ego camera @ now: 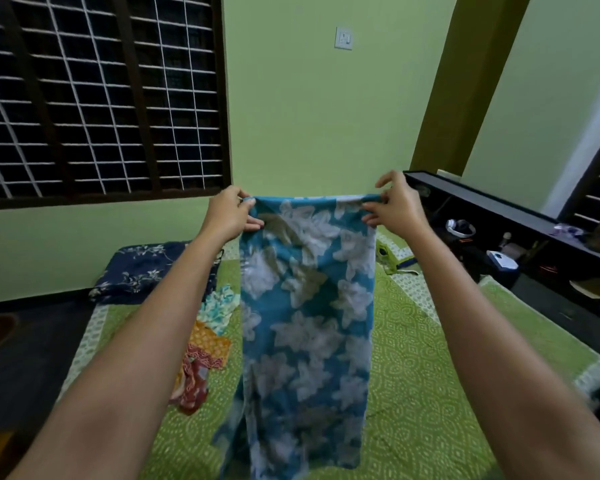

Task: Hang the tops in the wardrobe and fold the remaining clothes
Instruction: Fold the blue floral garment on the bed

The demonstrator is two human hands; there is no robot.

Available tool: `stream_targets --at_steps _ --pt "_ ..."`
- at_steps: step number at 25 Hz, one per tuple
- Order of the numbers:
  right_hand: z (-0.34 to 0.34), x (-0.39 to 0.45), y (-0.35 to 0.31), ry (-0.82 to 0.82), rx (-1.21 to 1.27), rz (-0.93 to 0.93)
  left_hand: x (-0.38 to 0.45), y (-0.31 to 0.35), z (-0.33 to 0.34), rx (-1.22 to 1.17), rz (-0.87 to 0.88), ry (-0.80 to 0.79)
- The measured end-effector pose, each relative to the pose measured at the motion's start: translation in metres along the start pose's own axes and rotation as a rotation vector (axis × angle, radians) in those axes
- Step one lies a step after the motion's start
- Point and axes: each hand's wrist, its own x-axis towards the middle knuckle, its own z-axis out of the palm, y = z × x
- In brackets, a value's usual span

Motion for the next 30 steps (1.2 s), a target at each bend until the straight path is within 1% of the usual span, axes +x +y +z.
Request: stream_targets --at_steps 1,2,4,5,6,8,10,12,14,15,16,19,21,22,24,25,26,27,28,30 --pt "0.007 0.012 0.018 -0.027 -0.029 0.054 0.012 -0.014 0.018 0.036 -0.042 -0.007" --pt "0.016 0.024 0.042 -0.094 -0.116 0.112 0.024 -0.033 0.038 0.091 -0.105 -0.029" --pt "0.041 0.049 0.100 -0.263 -0.353 0.202 0.052 -0.082 0.079 0.208 -0.219 -0.097" --pt "0.053 0.063 0.128 -0.303 -0.449 0.227 0.069 -0.107 0.098 0.259 -0.244 -0.124" --pt "0.064 0.079 0.151 -0.310 -0.521 0.231 0.085 -0.123 0.114 0.298 -0.249 -0.129" --pt "0.076 0.116 0.177 -0.229 -0.573 0.226 0.118 -0.134 0.142 0.371 -0.193 -0.085" --pt "0.077 0.155 0.188 -0.084 -0.527 0.175 0.152 -0.120 0.164 0.397 -0.085 -0.042" --pt "0.073 0.182 0.190 0.051 -0.382 0.123 0.177 -0.101 0.177 0.342 0.042 -0.004" --pt "0.069 0.195 0.195 0.148 -0.192 0.111 0.193 -0.100 0.189 0.247 0.125 0.039" --pt "0.069 0.197 0.201 0.172 -0.179 0.085 0.194 -0.107 0.194 0.212 0.151 0.054" --pt "0.072 0.193 0.211 0.180 -0.229 0.057 0.191 -0.120 0.200 0.186 0.160 0.053" --pt "0.089 0.161 0.271 0.152 -0.415 0.016 0.161 -0.179 0.221 0.189 0.144 -0.061" --pt "0.106 0.120 0.325 0.096 -0.458 0.052 0.127 -0.233 0.237 0.175 0.067 -0.162" --pt "0.117 0.096 0.355 0.062 -0.463 0.082 0.109 -0.264 0.245 0.171 -0.017 -0.216" --pt "0.143 0.040 0.425 -0.036 -0.486 0.165 0.066 -0.334 0.267 0.182 -0.230 -0.315" --pt "0.155 0.011 0.454 -0.105 -0.480 0.213 0.043 -0.374 0.282 0.213 -0.257 -0.341" --pt "0.166 -0.021 0.482 -0.166 -0.476 0.252 0.018 -0.409 0.294 0.305 -0.255 -0.356" --pt "0.178 -0.050 0.509 -0.226 -0.442 0.330 -0.009 -0.450 0.303 0.382 -0.261 -0.381" --pt "0.188 -0.077 0.534 -0.284 -0.416 0.417 -0.034 -0.482 0.310 0.446 -0.332 -0.427" --pt "0.212 -0.139 0.593 -0.381 -0.398 0.511 -0.086 -0.554 0.322 0.556 -0.466 -0.525"
